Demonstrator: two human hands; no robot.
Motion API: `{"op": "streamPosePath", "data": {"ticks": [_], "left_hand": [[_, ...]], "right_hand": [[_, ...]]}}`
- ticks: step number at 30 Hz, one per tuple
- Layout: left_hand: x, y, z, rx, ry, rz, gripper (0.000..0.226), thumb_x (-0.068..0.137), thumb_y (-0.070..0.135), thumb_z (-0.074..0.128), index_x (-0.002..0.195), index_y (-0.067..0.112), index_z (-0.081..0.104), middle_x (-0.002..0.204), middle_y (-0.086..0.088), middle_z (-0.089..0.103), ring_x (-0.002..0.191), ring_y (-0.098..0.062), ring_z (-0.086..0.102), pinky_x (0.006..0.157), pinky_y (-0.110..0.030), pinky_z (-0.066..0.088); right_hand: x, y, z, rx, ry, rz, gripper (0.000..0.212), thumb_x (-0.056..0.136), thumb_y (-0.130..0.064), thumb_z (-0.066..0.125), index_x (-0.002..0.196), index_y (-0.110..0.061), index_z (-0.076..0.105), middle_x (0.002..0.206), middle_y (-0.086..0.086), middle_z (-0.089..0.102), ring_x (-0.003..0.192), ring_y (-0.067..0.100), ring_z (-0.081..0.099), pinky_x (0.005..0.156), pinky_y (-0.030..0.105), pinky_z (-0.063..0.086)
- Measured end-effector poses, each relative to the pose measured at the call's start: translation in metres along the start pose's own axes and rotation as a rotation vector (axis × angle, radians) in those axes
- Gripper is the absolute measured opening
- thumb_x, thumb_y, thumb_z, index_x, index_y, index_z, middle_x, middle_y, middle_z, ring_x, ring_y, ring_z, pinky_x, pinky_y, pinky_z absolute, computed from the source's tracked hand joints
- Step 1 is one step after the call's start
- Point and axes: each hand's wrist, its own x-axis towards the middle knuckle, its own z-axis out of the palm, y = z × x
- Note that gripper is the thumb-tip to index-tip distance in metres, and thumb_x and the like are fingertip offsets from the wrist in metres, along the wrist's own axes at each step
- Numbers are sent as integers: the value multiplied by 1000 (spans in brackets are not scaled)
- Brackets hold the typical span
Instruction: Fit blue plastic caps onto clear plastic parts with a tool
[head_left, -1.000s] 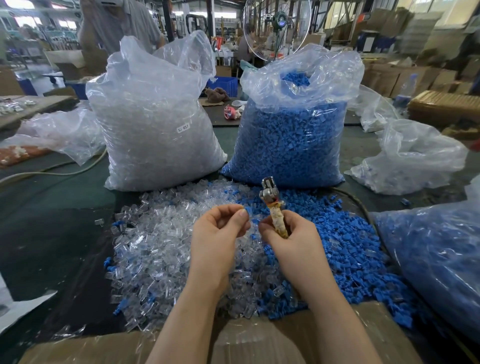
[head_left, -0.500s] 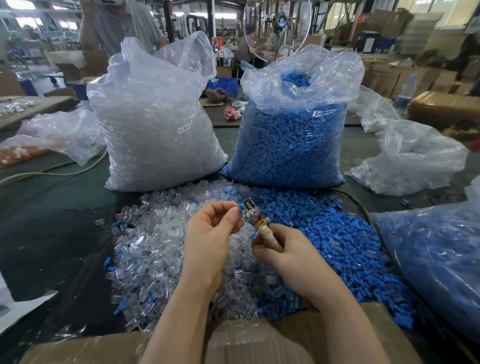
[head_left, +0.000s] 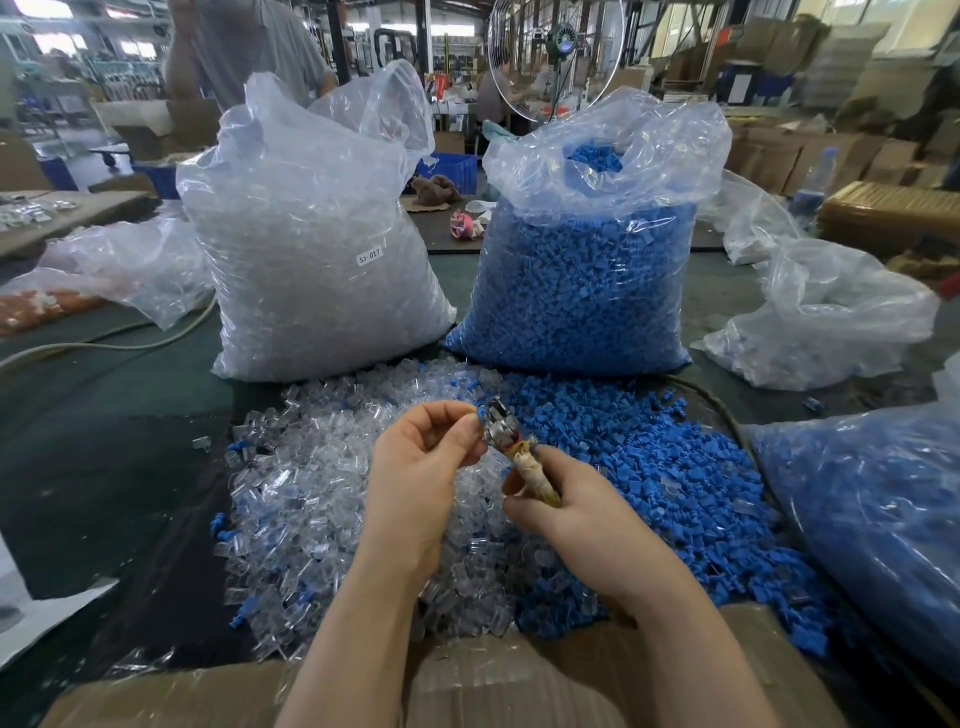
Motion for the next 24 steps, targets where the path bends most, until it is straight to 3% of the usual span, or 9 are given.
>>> {"op": "streamPosePath", "data": {"ticks": [9, 17, 24], "left_hand": [[0, -1, 1, 15, 6, 0, 12, 92, 0, 63, 89, 11, 68, 71, 4, 71, 65, -6, 63, 65, -17, 53], [0, 0, 2, 23, 15, -9, 10, 91, 1, 63, 89, 10, 68, 71, 4, 71, 65, -5, 64, 65, -17, 53], [0, 2, -1, -147, 113, -176, 6, 87, 5, 69, 89, 9, 73, 73, -3, 74, 66, -8, 69, 60, -16, 54]], "right_hand": [[1, 2, 1, -29, 35, 2, 18, 84, -13, 59, 80, -31, 57, 60, -14, 54, 53, 5, 46, 54, 32, 41], [2, 4, 4, -52, 52, 11, 14, 81, -14, 58, 81, -29, 57, 58, -16, 55, 50, 4, 44, 52, 31, 40], [2, 2, 4, 17, 72, 40, 12, 81, -20, 59, 81, -32, 57, 59, -15, 54, 54, 6, 47, 55, 34, 44]]}}
